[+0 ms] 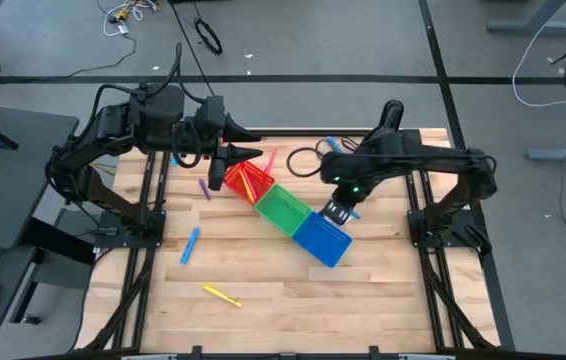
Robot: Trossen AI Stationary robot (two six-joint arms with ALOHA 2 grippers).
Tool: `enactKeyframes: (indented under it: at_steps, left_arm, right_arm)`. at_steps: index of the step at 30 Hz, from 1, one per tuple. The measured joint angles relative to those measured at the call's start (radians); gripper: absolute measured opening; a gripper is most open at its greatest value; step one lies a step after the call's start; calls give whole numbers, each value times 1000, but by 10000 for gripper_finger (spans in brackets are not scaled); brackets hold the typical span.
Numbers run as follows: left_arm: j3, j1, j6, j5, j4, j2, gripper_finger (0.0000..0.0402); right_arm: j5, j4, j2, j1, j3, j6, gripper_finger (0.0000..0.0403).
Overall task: Pick & Place Markers
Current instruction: Put the blue pen into the blue bin
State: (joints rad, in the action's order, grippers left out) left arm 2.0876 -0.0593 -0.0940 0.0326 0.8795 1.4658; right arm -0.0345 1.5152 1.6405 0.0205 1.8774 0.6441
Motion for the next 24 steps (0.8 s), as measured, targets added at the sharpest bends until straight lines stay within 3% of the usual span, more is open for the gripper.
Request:
enactKeyframes:
  at_steps: [15,24]
  left_arm:
    - [0,0,0,0,0,0,156]
    - [0,0,0,0,0,0,156]
  right_arm:
    - [124,-2,101,10,-19,-47,19]
    - [122,-128,103,28,-213,-15,19]
